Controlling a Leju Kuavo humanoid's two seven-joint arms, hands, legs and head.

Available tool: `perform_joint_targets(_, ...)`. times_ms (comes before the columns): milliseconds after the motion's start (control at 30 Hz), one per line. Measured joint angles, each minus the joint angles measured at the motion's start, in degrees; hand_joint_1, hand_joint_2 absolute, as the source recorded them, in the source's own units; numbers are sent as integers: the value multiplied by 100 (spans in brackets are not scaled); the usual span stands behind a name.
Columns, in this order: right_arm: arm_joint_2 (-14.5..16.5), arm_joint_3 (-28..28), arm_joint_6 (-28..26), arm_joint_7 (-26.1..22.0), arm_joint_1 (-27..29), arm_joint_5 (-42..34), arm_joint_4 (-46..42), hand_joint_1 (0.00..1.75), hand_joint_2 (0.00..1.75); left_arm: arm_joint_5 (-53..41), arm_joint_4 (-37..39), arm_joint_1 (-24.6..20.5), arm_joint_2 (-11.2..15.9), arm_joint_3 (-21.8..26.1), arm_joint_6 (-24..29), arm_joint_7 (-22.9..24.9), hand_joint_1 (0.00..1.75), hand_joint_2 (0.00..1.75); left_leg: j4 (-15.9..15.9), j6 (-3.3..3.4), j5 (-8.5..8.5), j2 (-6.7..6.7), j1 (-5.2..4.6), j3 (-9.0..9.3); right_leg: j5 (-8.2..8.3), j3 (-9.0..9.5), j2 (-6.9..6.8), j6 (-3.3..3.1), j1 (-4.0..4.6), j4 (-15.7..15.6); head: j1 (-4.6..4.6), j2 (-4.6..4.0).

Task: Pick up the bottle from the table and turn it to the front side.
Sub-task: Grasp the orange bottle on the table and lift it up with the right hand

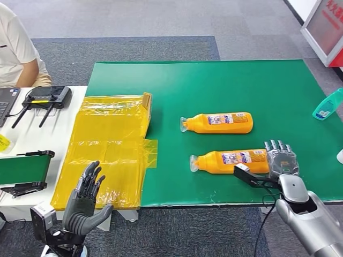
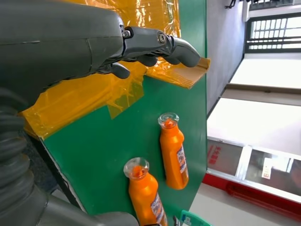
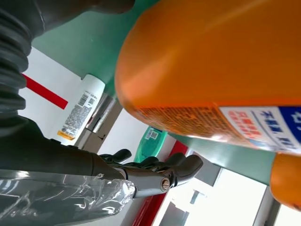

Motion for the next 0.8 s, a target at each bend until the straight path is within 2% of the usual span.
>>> perform_joint_targets(367, -91, 302, 684, -508, -509, -808, 477, 0, 175, 53, 90, -24, -21, 22, -32, -52, 0, 175, 0, 1, 3, 1, 0, 2, 5, 0, 1, 4, 0, 0, -1, 0)
perform_joint_targets(800, -79, 952, 632, -545, -1148, -957, 1164, 0, 175, 154, 306, -196, -36, -22, -9, 24, 0, 175, 1, 1, 5, 1, 0, 14, 12, 10, 3, 4, 1, -1, -1, 0)
